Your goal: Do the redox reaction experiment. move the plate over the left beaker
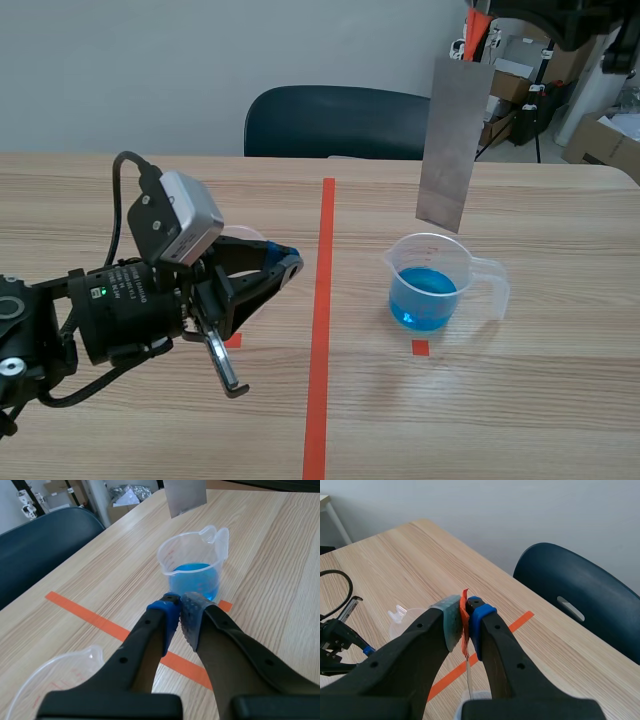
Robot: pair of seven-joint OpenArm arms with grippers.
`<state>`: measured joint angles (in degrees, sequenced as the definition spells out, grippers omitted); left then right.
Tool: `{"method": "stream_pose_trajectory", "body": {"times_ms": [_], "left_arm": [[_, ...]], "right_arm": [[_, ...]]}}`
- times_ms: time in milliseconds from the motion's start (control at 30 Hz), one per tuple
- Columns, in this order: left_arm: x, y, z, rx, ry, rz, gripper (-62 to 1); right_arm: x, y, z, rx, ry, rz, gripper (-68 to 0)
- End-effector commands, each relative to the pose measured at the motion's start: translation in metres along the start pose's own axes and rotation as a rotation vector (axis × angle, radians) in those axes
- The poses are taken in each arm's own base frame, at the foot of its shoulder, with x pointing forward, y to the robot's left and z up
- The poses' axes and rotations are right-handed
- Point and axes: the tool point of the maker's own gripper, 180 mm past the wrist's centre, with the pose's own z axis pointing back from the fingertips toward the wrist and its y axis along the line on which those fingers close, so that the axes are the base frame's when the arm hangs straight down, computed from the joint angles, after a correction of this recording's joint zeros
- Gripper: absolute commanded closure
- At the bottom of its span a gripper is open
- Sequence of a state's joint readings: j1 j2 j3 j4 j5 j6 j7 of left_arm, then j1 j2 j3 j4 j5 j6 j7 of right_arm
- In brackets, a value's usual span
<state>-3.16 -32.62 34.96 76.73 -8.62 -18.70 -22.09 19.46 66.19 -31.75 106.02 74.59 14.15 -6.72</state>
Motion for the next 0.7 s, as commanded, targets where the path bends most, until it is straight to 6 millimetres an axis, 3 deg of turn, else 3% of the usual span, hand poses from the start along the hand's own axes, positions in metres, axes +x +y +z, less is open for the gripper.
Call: {"method": "stream_pose_trajectory", "body": {"times_ms": [0, 133, 400, 467, 567, 667], "left_arm": [[0.008, 0.002, 0.006, 0.015, -0.042, 0.010, -13.6], [0.000, 0.001, 0.024, 0.041, -0.033, 0.033, -23.1], [-0.018, -0.007, 0.056, 0.081, 0.006, 0.076, -25.6], [-0.023, -0.008, 0.064, 0.100, 0.017, 0.089, -31.2], [-0.024, -0.011, 0.075, 0.124, 0.008, 0.112, -45.8], [-0.028, -0.013, 0.082, 0.139, 0.017, 0.124, -46.9]], "right_arm": [[0.012, -0.003, 0.002, -0.009, -0.030, 0.018, -0.4], [0.013, -0.001, 0.001, 0.005, -0.035, 0.019, -0.4], [0.012, 0.011, -0.014, 0.034, -0.026, 0.008, -0.4], [0.014, 0.011, -0.017, 0.030, -0.026, 0.016, -0.4], [0.025, 0.007, -0.019, 0.010, -0.051, 0.024, -0.4], [0.036, 0.004, -0.020, -0.001, -0.079, 0.014, -0.4]]}}
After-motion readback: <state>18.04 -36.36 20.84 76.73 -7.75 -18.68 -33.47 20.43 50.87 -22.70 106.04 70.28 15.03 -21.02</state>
